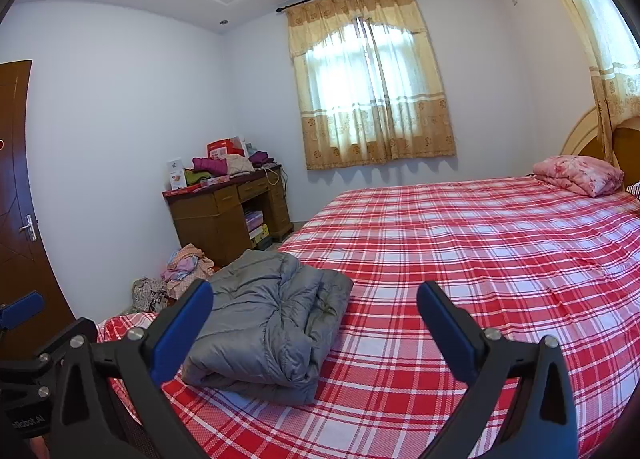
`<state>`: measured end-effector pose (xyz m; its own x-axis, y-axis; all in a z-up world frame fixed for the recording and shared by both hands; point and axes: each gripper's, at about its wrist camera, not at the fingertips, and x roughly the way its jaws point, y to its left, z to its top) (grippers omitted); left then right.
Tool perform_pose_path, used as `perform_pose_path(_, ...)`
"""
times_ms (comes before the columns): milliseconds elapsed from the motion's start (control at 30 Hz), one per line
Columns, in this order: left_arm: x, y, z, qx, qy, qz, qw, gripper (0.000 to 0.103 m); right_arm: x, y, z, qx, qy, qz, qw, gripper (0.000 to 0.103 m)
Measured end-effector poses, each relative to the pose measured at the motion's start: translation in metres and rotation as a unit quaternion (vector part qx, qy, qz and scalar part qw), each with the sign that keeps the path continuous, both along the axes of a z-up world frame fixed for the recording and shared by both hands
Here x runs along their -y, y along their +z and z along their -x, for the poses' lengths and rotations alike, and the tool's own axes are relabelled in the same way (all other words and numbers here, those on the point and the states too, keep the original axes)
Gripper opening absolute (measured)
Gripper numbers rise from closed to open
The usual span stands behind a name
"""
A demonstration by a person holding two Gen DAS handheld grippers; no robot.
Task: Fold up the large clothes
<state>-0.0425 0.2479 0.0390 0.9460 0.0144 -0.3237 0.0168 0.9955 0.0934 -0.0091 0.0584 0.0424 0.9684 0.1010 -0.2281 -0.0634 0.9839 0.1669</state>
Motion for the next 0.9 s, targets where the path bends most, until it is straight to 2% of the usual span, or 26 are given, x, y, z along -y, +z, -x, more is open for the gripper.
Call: perform_pose_path(900, 0.0067, -0.0015, -0.0023, -0.002, -0.003, 0.002, 1.0000, 0.099, 0.0052, 0.0005, 0.0012, -0.006, -0.006, -0.007, 1.000, 0.103)
